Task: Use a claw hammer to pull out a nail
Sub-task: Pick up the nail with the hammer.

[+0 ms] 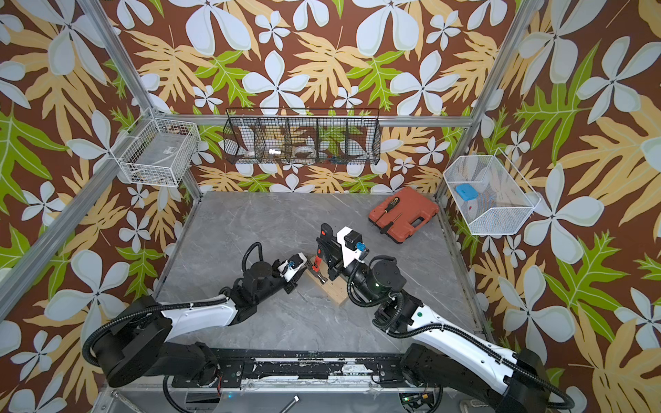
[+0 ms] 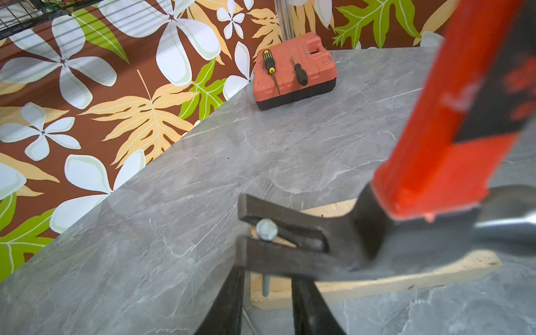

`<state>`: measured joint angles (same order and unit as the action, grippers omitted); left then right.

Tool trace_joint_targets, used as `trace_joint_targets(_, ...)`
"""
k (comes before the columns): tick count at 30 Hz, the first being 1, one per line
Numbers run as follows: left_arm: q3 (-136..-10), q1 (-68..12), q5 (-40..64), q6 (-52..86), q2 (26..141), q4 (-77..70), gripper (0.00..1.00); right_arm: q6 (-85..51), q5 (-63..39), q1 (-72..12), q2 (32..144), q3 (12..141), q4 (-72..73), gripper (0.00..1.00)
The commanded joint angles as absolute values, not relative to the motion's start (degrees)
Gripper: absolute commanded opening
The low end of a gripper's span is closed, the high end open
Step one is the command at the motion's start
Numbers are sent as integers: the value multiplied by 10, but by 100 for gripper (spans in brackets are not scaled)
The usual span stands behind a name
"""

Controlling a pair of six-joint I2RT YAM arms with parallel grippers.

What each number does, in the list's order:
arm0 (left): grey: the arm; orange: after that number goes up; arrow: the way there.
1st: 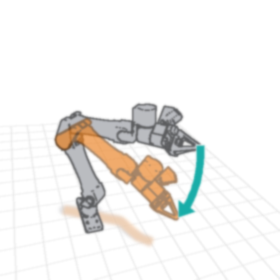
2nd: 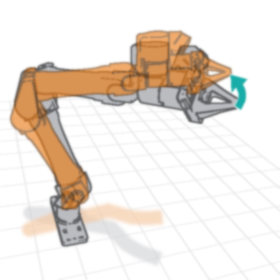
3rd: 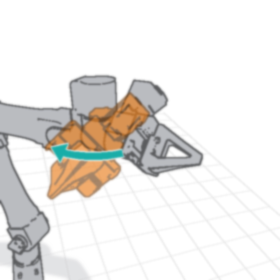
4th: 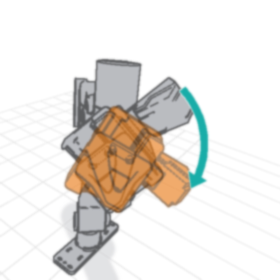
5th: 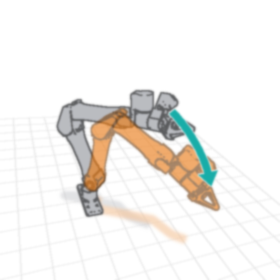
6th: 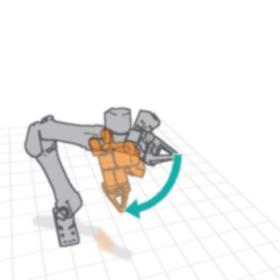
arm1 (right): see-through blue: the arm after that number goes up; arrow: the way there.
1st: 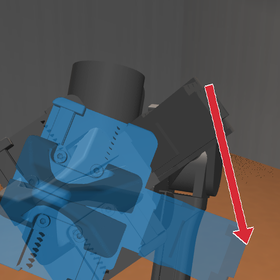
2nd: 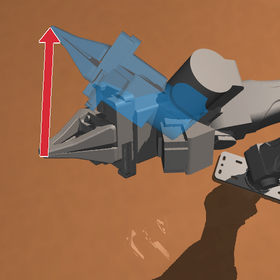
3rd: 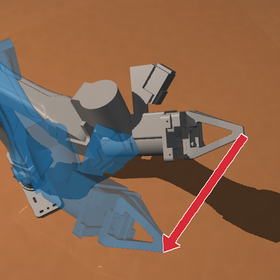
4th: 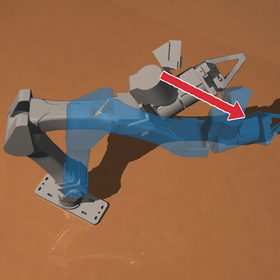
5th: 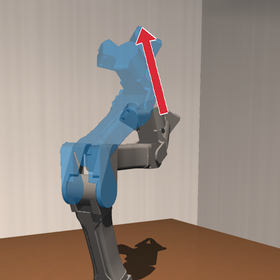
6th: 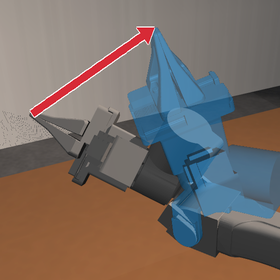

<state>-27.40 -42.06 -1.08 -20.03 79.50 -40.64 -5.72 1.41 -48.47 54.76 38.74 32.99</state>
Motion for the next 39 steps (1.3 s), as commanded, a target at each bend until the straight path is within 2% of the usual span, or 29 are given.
trace_joint_targets(1, -275, -421, -20, -209, 795, -411, 28, -60, 6, -484, 548, 396, 376, 0)
trace_joint_targets(6, -275, -421, -20, -213, 795, -411, 25, -62, -2, -484, 554, 396, 380, 0)
trace_joint_targets(15, -272, -422, -22, -226, 790, -410, 7, -59, -9, -485, 556, 397, 373, 0)
trace_joint_targets(27, -263, -439, -85, -248, 779, -418, 1, -34, -20, -484, 560, 415, 326, 0)
trace_joint_targets(31, -274, -439, -151, -215, 786, -401, 1, -24, 0, -484, 556, 424, 297, 0)
trace_joint_targets(39, -326, -435, -187, -122, 811, -316, 1, -19, 31, -485, 562, 435, 255, 0)
